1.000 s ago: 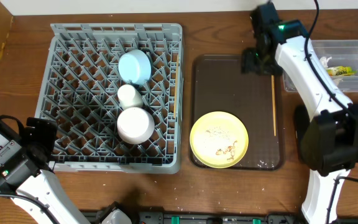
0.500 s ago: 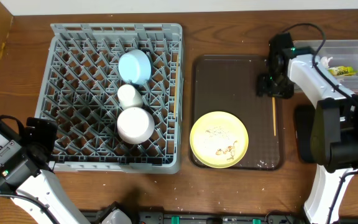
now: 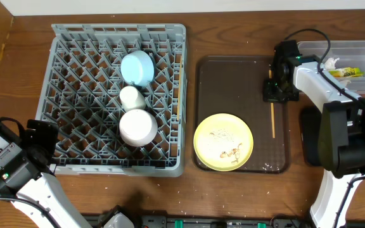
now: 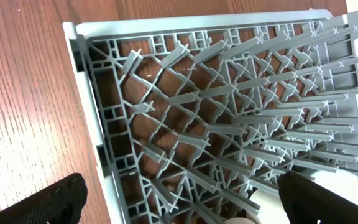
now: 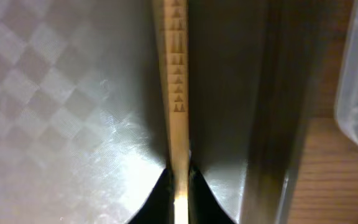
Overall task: Sort waste into correct bins and load items into the dishwasher
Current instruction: 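Grasp the second chopstick and place it upright in the rack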
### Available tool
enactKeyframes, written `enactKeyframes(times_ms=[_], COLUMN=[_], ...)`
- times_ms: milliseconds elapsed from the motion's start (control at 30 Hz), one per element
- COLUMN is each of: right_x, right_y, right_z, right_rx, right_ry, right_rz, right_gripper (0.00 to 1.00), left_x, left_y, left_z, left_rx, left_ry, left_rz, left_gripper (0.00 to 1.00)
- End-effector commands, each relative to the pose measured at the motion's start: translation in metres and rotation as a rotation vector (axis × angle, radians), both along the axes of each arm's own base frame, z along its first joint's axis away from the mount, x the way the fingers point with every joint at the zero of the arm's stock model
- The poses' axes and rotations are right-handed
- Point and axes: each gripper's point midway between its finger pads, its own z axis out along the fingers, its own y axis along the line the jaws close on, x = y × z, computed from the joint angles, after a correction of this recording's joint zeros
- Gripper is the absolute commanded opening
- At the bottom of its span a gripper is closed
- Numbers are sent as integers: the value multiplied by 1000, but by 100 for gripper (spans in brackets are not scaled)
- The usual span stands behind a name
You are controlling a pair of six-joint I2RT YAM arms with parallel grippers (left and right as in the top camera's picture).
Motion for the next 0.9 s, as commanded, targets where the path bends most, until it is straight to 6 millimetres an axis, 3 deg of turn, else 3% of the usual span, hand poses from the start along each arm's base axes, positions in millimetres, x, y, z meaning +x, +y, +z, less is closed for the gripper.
enactKeyframes(times_ms=[0, 133, 333, 433, 600, 700, 800, 867], right_x=[-15, 6, 49, 64, 59, 47, 37, 34], right_y=[28, 66, 132, 163, 228, 268, 297, 305], right_z=[-9, 34, 143, 172, 186, 180, 173, 169], right_rx=[89, 267, 631, 706, 783, 780, 754, 718], right_ry=[61, 8, -144, -227, -279, -281, -302, -321], right_rz=[22, 45, 84, 98, 156, 163, 187, 178], right_gripper=[1, 1, 1, 1, 1, 1, 1, 1], left_x=[0, 0, 0, 0, 0, 0, 0, 0], left_y=[4, 4, 4, 4, 4, 4, 4, 4], left_z=[9, 9, 9, 9, 9, 9, 9, 9], left_rx=[17, 17, 17, 17, 18, 17, 17, 17], left_ry=[-14, -14, -14, -13, -14, -14, -14, -14], left_rz=[9, 9, 9, 9, 9, 9, 9, 9], left_gripper=[100, 100, 100, 100, 100, 100, 100, 100])
